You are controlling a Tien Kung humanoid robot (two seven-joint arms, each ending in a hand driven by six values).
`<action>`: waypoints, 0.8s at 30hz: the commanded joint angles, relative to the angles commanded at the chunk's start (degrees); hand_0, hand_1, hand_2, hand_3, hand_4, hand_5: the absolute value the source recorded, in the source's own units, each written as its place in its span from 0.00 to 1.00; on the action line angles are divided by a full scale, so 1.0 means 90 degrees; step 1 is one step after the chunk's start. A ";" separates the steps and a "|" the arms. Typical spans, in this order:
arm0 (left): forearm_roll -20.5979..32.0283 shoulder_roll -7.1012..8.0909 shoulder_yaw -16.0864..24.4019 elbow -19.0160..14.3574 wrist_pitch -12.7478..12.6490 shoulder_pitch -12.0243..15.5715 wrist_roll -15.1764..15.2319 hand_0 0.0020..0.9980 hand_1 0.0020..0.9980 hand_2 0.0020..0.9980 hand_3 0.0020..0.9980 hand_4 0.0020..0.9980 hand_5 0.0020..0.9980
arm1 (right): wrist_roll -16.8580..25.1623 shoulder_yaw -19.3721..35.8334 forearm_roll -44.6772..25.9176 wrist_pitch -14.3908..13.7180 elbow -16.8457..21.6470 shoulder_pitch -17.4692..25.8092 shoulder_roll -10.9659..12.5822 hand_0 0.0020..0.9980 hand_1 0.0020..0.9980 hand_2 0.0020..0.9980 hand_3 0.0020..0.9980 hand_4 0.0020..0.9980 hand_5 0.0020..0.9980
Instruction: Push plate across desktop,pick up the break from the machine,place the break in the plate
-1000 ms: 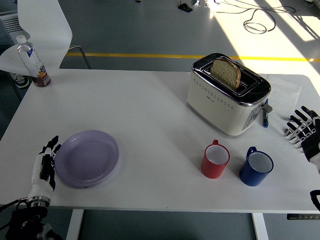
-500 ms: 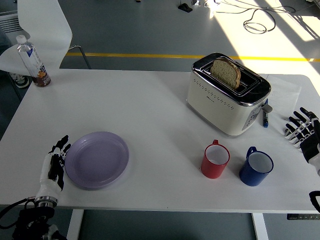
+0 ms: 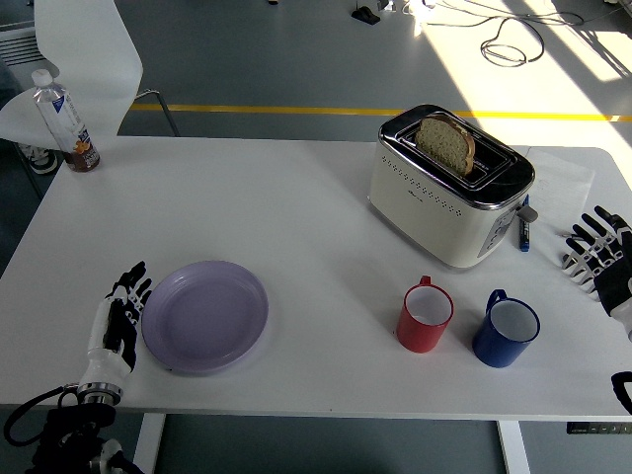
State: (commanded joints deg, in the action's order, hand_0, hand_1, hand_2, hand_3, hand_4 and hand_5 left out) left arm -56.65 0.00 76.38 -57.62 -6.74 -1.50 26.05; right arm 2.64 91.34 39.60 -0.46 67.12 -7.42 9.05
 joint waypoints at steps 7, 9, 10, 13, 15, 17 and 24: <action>0.0109 0.0000 -0.0053 -0.0067 0.0044 -0.0004 -0.0018 0.90 0.90 0.94 0.85 0.51 1.00 | 0.0001 0.0007 0.0000 -0.0002 -0.0001 -0.0019 -0.0004 0.78 0.74 0.73 0.72 0.51 0.57; 0.0139 0.0000 -0.0074 -0.0071 0.0057 -0.0004 -0.0021 0.90 0.90 0.94 0.85 0.51 1.00 | 0.0000 0.0005 0.0000 -0.0002 -0.0002 -0.0020 -0.0006 0.78 0.74 0.73 0.72 0.51 0.57; 0.0166 0.0000 -0.0083 -0.0068 0.0068 -0.0005 -0.0026 0.90 0.90 0.94 0.85 0.51 1.00 | 0.0000 0.0006 -0.0001 -0.0004 -0.0003 -0.0022 -0.0007 0.78 0.74 0.73 0.72 0.51 0.57; 0.0205 0.0000 -0.0091 -0.0078 0.0074 0.0003 -0.0036 0.89 0.90 0.94 0.85 0.51 1.00 | 0.0000 0.0007 -0.0001 -0.0003 -0.0003 -0.0024 -0.0007 0.78 0.74 0.73 0.72 0.51 0.57; 0.0208 0.0000 -0.0096 -0.0097 0.0048 0.0016 -0.0045 0.89 0.90 0.94 0.85 0.51 1.00 | 0.0001 0.0010 -0.0001 -0.0005 -0.0004 -0.0025 -0.0007 0.78 0.74 0.73 0.72 0.51 0.57; 0.0206 0.0000 -0.0099 -0.0106 0.0015 0.0024 -0.0047 0.88 0.90 0.94 0.85 0.51 1.00 | 0.0001 0.0014 -0.0001 -0.0005 -0.0003 -0.0023 -0.0007 0.78 0.73 0.73 0.72 0.51 0.57; 0.0262 0.0000 -0.0084 -0.0064 -0.0005 0.0015 -0.0059 0.88 0.90 0.94 0.85 0.51 1.00 | 0.0003 0.0019 -0.0001 -0.0005 -0.0003 -0.0032 -0.0010 0.78 0.73 0.73 0.72 0.51 0.57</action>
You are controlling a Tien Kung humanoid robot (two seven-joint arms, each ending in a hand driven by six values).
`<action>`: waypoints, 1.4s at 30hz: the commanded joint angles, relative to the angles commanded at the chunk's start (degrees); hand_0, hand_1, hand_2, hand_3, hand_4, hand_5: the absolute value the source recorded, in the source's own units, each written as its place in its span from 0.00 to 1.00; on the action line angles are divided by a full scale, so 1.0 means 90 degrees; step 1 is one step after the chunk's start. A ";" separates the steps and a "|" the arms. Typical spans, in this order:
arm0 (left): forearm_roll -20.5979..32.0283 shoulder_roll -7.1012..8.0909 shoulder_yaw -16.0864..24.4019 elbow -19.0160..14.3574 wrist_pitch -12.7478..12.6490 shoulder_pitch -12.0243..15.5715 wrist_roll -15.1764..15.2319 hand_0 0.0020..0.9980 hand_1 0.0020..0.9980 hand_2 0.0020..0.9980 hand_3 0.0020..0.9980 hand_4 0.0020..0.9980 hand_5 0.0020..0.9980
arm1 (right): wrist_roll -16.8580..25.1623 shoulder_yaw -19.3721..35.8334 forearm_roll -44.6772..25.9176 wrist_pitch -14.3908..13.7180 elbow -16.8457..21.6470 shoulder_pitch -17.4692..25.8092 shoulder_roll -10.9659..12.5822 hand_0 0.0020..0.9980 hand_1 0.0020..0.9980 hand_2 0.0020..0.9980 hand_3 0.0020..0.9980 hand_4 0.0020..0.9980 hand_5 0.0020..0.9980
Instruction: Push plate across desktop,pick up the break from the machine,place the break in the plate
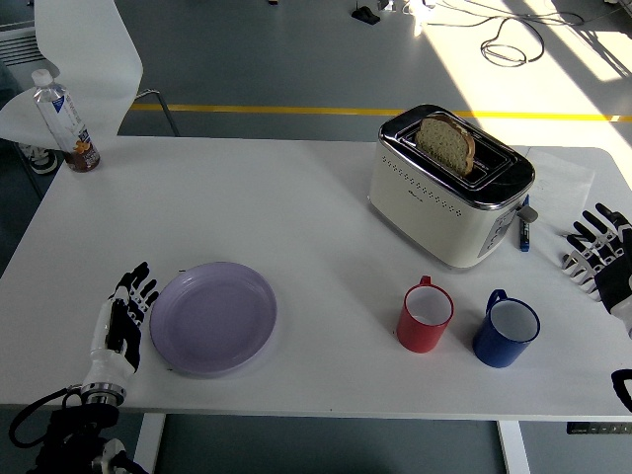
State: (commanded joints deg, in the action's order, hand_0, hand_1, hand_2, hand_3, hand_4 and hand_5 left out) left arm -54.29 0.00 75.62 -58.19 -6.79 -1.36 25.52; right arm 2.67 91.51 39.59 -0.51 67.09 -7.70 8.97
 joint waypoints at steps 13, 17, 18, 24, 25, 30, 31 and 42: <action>0.0083 0.0000 -0.0040 0.0076 0.0013 0.0044 -0.0048 0.88 0.90 0.94 0.86 0.51 1.00 | 0.0003 -0.0018 -0.0002 -0.0004 0.0002 0.0062 0.0016 0.78 0.73 0.73 0.72 0.51 0.57; 0.0101 0.0000 -0.0088 0.0048 0.0061 0.0036 -0.0054 0.88 0.90 0.94 0.86 0.51 1.00 | 0.0003 -0.0038 -0.0005 -0.0003 -0.0005 0.0075 0.0014 0.78 0.73 0.73 0.72 0.51 0.57; 0.0111 0.0000 -0.0111 0.0042 0.0080 0.0033 -0.0060 0.88 0.90 0.94 0.86 0.51 1.00 | 0.0003 -0.0045 -0.0005 -0.0002 -0.0007 0.0078 0.0012 0.78 0.73 0.73 0.72 0.51 0.57; 0.0146 0.0000 -0.0225 -0.0007 0.0177 0.0049 -0.0087 0.88 0.90 0.94 0.86 0.52 1.00 | 0.0005 -0.0060 -0.0006 -0.0002 -0.0009 0.0097 0.0013 0.78 0.73 0.73 0.72 0.51 0.57; 0.0158 0.0000 -0.0247 -0.0016 0.0201 0.0053 -0.0097 0.88 0.90 0.94 0.86 0.52 1.00 | 0.0004 -0.0062 -0.0006 -0.0002 -0.0010 0.0102 0.0014 0.78 0.73 0.73 0.72 0.51 0.57; 0.0220 0.0000 -0.0325 -0.0046 0.0288 0.0056 -0.0135 0.87 0.89 0.94 0.86 0.52 1.00 | 0.0005 -0.0058 -0.0006 -0.0004 -0.0008 0.0117 0.0016 0.78 0.73 0.73 0.72 0.51 0.57; 0.0228 0.0000 -0.0333 -0.0048 0.0298 0.0054 -0.0140 0.87 0.89 0.94 0.86 0.52 1.00 | 0.0005 -0.0057 -0.0006 -0.0004 -0.0008 0.0117 0.0016 0.78 0.73 0.73 0.72 0.51 0.57; 0.0535 0.0000 -0.0626 -0.0030 0.0429 -0.0115 -0.0172 0.86 0.88 0.93 0.85 0.51 1.00 | 0.0006 -0.0066 -0.0008 -0.0006 -0.0013 0.0062 0.0002 0.78 0.73 0.73 0.72 0.51 0.57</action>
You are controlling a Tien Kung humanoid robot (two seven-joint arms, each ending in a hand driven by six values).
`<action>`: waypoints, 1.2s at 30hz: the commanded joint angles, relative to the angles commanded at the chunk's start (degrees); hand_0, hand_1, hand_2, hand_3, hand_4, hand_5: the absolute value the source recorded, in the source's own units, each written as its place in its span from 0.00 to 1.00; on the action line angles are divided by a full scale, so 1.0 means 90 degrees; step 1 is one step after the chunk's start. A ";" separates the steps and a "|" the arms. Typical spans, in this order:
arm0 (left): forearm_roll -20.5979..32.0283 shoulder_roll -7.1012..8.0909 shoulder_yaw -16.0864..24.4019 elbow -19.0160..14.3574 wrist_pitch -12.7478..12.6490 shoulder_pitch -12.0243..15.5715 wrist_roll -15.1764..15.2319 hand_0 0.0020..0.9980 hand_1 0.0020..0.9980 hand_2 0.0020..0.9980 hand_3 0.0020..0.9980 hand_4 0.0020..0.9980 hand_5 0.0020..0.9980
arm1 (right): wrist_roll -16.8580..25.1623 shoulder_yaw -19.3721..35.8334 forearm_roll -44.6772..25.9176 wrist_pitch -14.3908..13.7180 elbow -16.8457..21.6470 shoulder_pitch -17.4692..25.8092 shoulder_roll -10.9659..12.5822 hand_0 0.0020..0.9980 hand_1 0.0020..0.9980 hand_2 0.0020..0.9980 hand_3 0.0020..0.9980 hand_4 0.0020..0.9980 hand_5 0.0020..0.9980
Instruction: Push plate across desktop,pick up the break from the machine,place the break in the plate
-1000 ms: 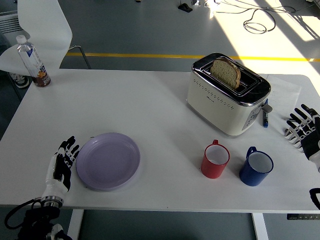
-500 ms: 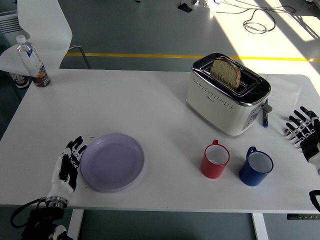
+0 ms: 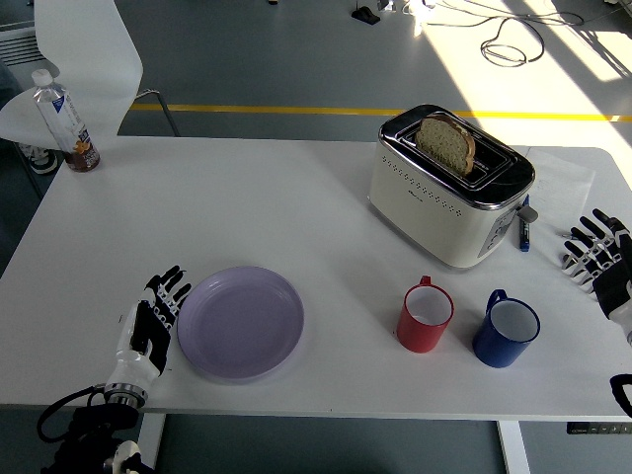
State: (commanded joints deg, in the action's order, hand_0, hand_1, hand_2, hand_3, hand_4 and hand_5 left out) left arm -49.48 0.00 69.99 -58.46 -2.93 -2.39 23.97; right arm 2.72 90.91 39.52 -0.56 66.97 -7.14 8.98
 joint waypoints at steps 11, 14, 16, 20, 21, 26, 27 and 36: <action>0.0213 0.0000 -0.0283 -0.0005 0.0143 -0.0094 -0.0082 0.86 0.87 0.93 0.85 0.51 1.00 | 0.0002 0.0018 -0.0001 -0.0002 0.0005 -0.0028 -0.0010 0.78 0.73 0.73 0.72 0.51 0.57; 0.0258 0.0000 -0.0352 -0.0010 0.0196 -0.0135 -0.0111 0.86 0.86 0.92 0.84 0.51 1.00 | 0.0001 0.0039 -0.0002 -0.0004 0.0003 -0.0033 -0.0018 0.78 0.73 0.73 0.72 0.51 0.57; 0.0272 0.0000 -0.0391 -0.0014 0.0231 -0.0160 -0.0134 0.86 0.86 0.92 0.84 0.51 1.00 | 0.0002 0.0049 -0.0003 -0.0004 0.0003 -0.0039 -0.0022 0.78 0.73 0.73 0.72 0.51 0.57; 0.0313 0.0000 -0.0493 -0.0008 0.0339 -0.0209 -0.0199 0.85 0.86 0.92 0.83 0.51 1.00 | 0.0002 0.0056 -0.0003 -0.0003 0.0003 -0.0051 -0.0030 0.78 0.73 0.73 0.72 0.51 0.57; 0.0327 0.0000 -0.0511 -0.0004 0.0353 -0.0217 -0.0208 0.85 0.86 0.92 0.83 0.51 1.00 | 0.0002 0.0056 -0.0002 -0.0003 0.0003 -0.0053 -0.0031 0.78 0.73 0.73 0.72 0.51 0.57; 0.0392 0.0000 -0.0690 0.0022 0.0465 -0.0276 -0.0257 0.85 0.85 0.91 0.81 0.51 1.00 | 0.0002 0.0063 -0.0004 -0.0004 0.0003 -0.0053 -0.0036 0.78 0.73 0.73 0.72 0.51 0.57; 0.0399 0.0000 -0.0719 0.0024 0.0479 -0.0286 -0.0264 0.85 0.85 0.91 0.81 0.51 1.00 | 0.0002 0.0065 -0.0004 -0.0004 0.0003 -0.0053 -0.0036 0.78 0.73 0.73 0.72 0.51 0.57; 0.0609 0.0000 -0.0920 0.0087 0.0588 -0.0383 -0.0307 0.84 0.85 0.90 0.81 0.50 1.00 | 0.0004 0.0067 -0.0004 -0.0004 0.0002 -0.0057 -0.0039 0.78 0.73 0.73 0.72 0.51 0.57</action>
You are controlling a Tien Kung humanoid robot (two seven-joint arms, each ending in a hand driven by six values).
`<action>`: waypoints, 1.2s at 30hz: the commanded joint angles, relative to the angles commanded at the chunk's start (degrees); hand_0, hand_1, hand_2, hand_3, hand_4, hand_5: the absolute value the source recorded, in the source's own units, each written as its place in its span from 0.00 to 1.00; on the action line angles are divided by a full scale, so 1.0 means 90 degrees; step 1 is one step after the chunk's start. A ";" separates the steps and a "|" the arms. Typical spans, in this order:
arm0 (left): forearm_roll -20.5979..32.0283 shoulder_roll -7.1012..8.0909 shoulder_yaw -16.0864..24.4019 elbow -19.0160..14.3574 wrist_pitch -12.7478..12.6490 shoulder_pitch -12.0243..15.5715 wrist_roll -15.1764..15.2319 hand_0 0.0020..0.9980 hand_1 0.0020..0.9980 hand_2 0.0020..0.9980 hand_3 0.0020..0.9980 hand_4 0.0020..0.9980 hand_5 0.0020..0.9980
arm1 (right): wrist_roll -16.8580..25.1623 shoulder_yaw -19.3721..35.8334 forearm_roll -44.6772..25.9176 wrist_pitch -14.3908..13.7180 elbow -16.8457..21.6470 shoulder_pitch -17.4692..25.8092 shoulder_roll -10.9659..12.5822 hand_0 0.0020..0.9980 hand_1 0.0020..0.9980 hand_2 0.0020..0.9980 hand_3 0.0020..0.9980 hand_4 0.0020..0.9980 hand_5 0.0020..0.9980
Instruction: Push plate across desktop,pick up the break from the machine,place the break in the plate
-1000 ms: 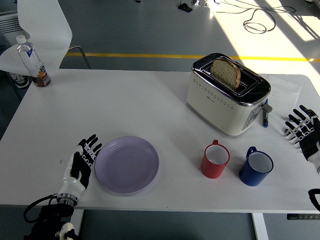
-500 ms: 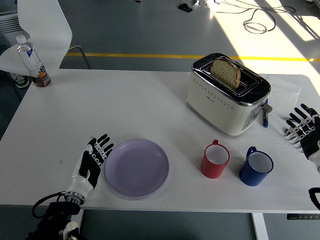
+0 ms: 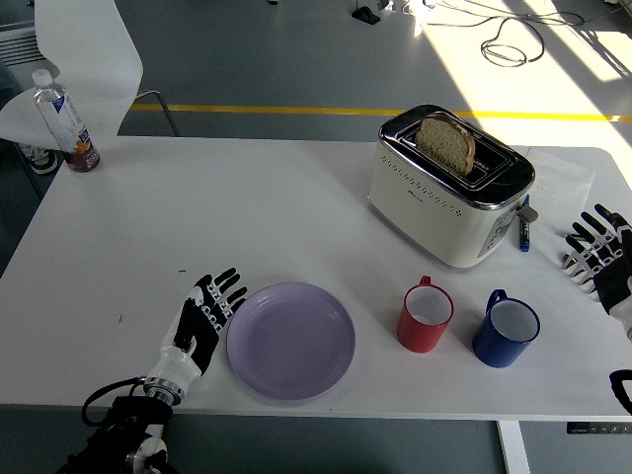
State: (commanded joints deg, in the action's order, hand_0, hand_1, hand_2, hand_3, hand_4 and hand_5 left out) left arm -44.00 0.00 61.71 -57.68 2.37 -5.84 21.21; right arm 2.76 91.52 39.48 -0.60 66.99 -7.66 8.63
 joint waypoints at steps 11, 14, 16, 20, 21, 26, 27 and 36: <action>0.0092 0.0000 -0.0194 0.0065 0.0094 -0.0056 -0.0029 0.84 0.85 0.90 0.81 0.50 1.00 | 0.0002 -0.0030 -0.0001 -0.0003 -0.0002 0.0052 0.0010 0.78 0.73 0.73 0.72 0.51 0.57; 0.0107 0.0000 -0.0266 0.0037 0.0125 -0.0060 -0.0039 0.84 0.85 0.90 0.81 0.50 1.00 | 0.0002 -0.0036 0.0000 -0.0004 -0.0001 0.0076 0.0013 0.78 0.73 0.73 0.72 0.51 0.57; 0.0114 0.0000 -0.0299 0.0034 0.0149 -0.0065 -0.0050 0.84 0.85 0.90 0.81 0.50 1.00 | 0.0001 -0.0038 -0.0001 -0.0005 -0.0003 0.0086 0.0012 0.78 0.73 0.73 0.72 0.51 0.57; 0.0115 0.0000 -0.0335 0.0036 0.0177 -0.0066 -0.0058 0.83 0.84 0.90 0.81 0.50 1.00 | 0.0002 -0.0046 -0.0002 -0.0005 -0.0007 0.0097 0.0010 0.78 0.73 0.73 0.72 0.51 0.57; 0.0116 0.0000 -0.0338 0.0037 0.0179 -0.0066 -0.0058 0.83 0.84 0.90 0.81 0.50 1.00 | 0.0002 -0.0047 -0.0002 -0.0005 -0.0007 0.0098 0.0009 0.78 0.73 0.73 0.72 0.51 0.57; 0.0043 0.0000 -0.0337 -0.0006 0.0031 -0.0041 0.0014 0.83 0.84 0.90 0.80 0.51 1.00 | 0.0002 -0.0045 -0.0001 -0.0007 -0.0002 0.0104 0.0009 0.78 0.73 0.73 0.72 0.51 0.58; 0.0010 0.0000 -0.0325 -0.0037 -0.0074 -0.0032 0.0081 0.83 0.84 0.90 0.80 0.51 1.00 | 0.0002 -0.0046 -0.0001 -0.0006 0.0001 0.0102 0.0008 0.78 0.73 0.73 0.72 0.51 0.58; -0.0355 0.0000 0.0464 -0.0362 -0.0991 0.0171 0.0611 0.84 0.86 0.90 0.81 0.52 1.00 | 0.0014 -0.0072 0.0076 -0.0060 0.0113 0.0046 0.0064 0.78 0.73 0.73 0.72 0.51 0.58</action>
State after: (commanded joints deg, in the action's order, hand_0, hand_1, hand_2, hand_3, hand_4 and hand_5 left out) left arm -47.19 0.00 65.88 -60.94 -6.55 -4.30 26.71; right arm 2.89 90.86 40.16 -1.14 68.01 -7.24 9.21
